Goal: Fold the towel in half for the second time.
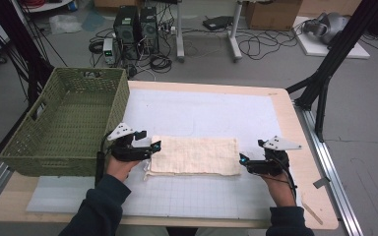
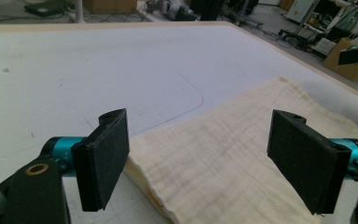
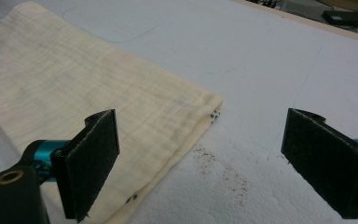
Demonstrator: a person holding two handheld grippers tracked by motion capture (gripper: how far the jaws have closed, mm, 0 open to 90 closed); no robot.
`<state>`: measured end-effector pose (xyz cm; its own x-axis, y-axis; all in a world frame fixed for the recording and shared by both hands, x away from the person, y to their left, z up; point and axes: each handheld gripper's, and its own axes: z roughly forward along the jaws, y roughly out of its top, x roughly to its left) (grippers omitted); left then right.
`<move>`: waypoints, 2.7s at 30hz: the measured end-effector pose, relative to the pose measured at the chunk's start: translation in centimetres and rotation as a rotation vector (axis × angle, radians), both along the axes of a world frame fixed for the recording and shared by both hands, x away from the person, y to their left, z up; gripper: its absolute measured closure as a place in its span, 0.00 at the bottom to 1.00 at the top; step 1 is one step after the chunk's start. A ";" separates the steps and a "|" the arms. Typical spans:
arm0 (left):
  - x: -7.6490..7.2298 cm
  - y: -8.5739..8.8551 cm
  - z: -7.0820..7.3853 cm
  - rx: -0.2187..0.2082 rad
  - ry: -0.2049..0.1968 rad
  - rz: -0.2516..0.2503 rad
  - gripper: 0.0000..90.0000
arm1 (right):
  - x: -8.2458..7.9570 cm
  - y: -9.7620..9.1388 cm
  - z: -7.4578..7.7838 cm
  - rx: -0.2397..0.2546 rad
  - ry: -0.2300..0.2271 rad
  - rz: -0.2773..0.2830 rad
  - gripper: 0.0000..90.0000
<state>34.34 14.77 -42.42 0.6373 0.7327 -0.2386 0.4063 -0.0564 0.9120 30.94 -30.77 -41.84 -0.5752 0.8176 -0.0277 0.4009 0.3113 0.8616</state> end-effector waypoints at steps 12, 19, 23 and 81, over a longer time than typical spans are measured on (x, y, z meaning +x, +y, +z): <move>3.0 -1.0 -0.9 0.059 0.086 0.048 0.28 | 0.0 0.0 0.0 0.013 0.007 -0.001 0.12; 4.5 -1.2 -2.1 0.103 0.144 0.068 0.38 | 0.1 0.1 -0.1 0.016 0.015 0.000 0.12; 4.8 -1.4 -2.8 0.154 0.175 0.072 0.50 | 0.2 0.2 -0.2 0.015 0.015 0.003 0.12; 4.4 -1.0 -1.8 0.069 0.020 0.033 0.96 | 8.8 2.5 -1.8 -0.083 0.142 0.067 0.96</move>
